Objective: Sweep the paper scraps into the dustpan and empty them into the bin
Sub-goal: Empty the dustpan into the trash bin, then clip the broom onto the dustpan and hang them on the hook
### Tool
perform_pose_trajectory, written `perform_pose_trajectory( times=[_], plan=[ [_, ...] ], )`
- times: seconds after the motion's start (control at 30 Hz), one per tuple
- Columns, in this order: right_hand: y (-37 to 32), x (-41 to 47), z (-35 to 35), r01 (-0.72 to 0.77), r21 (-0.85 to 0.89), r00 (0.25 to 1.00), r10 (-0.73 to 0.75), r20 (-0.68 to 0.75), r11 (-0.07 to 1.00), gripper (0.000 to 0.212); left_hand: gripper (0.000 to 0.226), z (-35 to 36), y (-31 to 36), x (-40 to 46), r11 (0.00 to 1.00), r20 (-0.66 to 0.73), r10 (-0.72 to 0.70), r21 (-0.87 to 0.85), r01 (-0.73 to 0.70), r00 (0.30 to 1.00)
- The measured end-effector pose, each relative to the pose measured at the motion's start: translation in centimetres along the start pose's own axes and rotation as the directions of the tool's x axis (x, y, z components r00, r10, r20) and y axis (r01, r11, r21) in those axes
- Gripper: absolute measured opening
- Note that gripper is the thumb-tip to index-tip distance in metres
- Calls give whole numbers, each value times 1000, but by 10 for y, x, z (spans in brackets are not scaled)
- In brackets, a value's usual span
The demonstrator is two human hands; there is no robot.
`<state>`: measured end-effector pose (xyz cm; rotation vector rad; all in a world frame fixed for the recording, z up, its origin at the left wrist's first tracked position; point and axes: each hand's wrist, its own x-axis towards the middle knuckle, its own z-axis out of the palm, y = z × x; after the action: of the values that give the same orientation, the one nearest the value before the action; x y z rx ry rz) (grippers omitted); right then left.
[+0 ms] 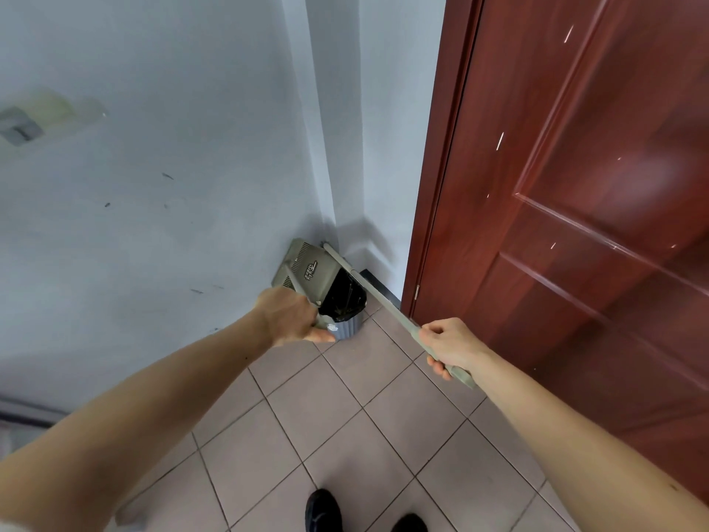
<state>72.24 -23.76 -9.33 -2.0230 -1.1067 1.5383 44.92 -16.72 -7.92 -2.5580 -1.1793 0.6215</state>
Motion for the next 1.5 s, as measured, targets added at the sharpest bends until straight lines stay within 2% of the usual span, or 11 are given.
perform_pose_trajectory(
  times=[0.17,0.37,0.47,0.53,0.6,0.77,0.93,1.17,1.33,1.4,1.5],
  plan=[
    [-4,-1,2,14,-12,1000,-14,-4,1000,33,86,2,10,-15,997,123,62,43,-68,990],
    [-3,-2,-2,25,-47,1000,-25,3,999,30,39,-55,-32,-10,994,57,-108,28,107,992],
    [-11,-5,0,37,-57,999,-35,29,998,19,49,-56,-46,-9,989,43,-148,31,147,988],
    [-22,-10,-2,33,-18,997,-32,70,999,13,81,-60,-60,-6,980,-15,-196,-30,196,980],
    [-36,-16,-6,3,40,993,-8,115,999,21,99,-68,-75,-5,967,-65,-248,-80,243,966],
    [-95,-42,-12,31,115,968,-58,246,993,32,85,-96,-111,-10,926,-105,-350,-188,327,931],
    [-178,-75,-18,27,254,903,-133,409,967,14,70,-112,-135,-26,953,-166,-302,-83,292,939],
    [-253,-92,22,290,320,816,-408,410,902,50,56,-100,-161,-63,909,-351,-414,-200,365,840],
    [-286,-91,66,426,250,715,-493,496,870,88,49,-86,-180,-94,840,-286,-511,-369,398,811],
    [-297,-90,88,538,211,663,-564,492,816,73,51,-78,-190,-107,823,-265,-532,-384,418,805],
    [-316,-87,120,754,72,556,-693,458,652,28,65,-68,-201,-126,760,-211,-615,-415,500,760]
  ],
)
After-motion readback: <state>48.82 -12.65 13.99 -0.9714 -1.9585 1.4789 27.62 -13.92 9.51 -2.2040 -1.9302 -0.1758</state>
